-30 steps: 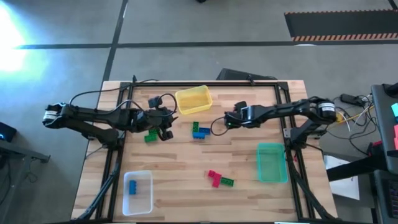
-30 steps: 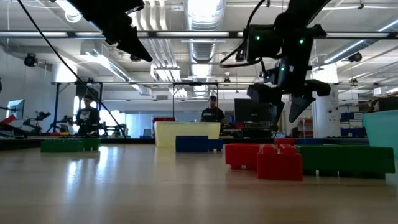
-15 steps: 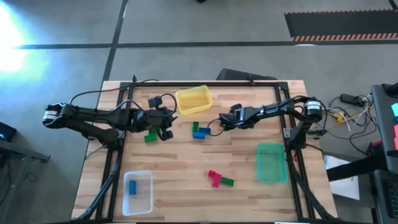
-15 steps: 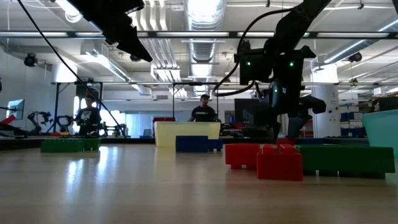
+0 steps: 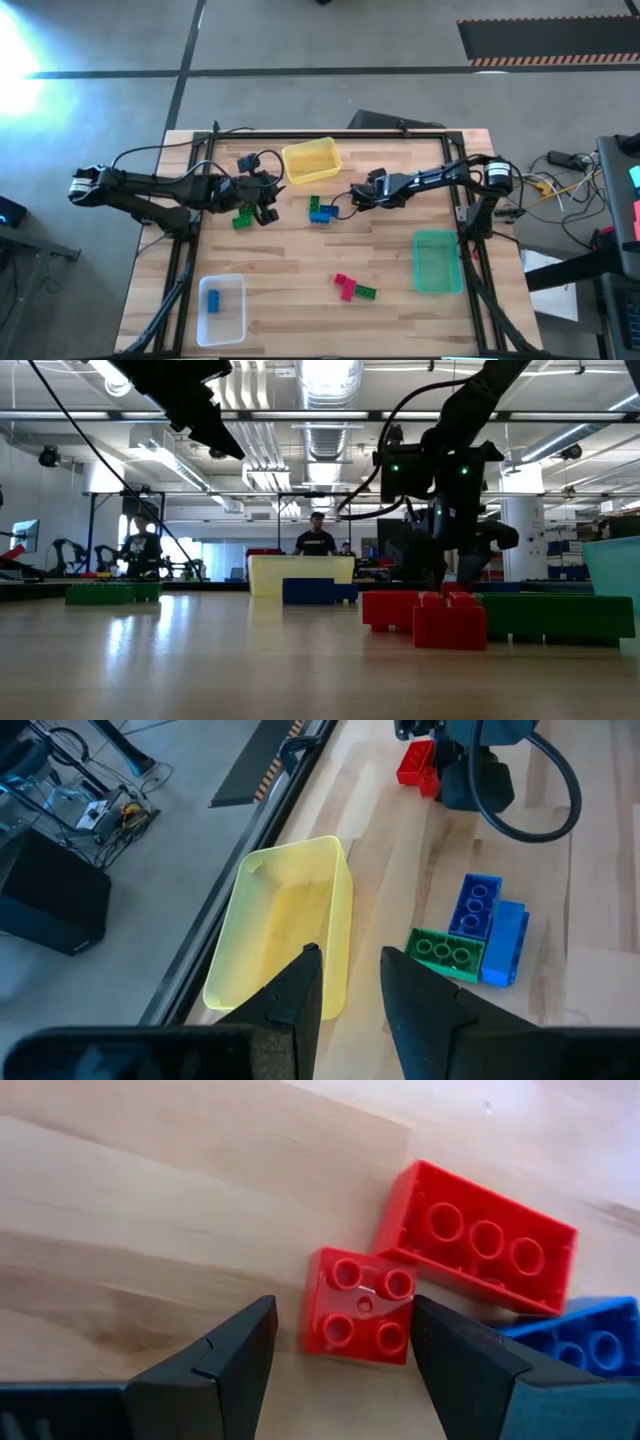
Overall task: Sort & place blocks by color
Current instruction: Put the red game piece into the green bin
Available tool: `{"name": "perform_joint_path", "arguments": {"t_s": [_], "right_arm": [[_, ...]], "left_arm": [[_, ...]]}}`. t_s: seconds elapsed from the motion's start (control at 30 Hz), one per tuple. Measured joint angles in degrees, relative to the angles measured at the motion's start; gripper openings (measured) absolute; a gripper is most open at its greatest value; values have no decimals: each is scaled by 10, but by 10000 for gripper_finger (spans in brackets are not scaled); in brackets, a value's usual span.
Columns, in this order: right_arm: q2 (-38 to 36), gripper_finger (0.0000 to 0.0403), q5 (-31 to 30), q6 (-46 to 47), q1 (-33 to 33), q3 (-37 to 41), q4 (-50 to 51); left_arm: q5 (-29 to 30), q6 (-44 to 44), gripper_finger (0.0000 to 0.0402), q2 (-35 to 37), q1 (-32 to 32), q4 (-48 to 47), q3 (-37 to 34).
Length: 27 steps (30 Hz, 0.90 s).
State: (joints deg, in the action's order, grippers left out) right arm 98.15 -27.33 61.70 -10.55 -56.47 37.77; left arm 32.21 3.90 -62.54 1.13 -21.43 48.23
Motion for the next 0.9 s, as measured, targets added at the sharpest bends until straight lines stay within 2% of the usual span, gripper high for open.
{"name": "perform_joint_path", "arguments": {"t_s": [0.37,0.67,0.9], "right_arm": [[1,213,3,-17,0,0,-25],[1,130,8,-23,0,0,-29],[-7,127,22,-47,2,-4,-24]], "left_arm": [[0,0,88,0,0,0,0],[0,0,88,0,0,0,0],[0,0,88,0,0,0,0]]}}
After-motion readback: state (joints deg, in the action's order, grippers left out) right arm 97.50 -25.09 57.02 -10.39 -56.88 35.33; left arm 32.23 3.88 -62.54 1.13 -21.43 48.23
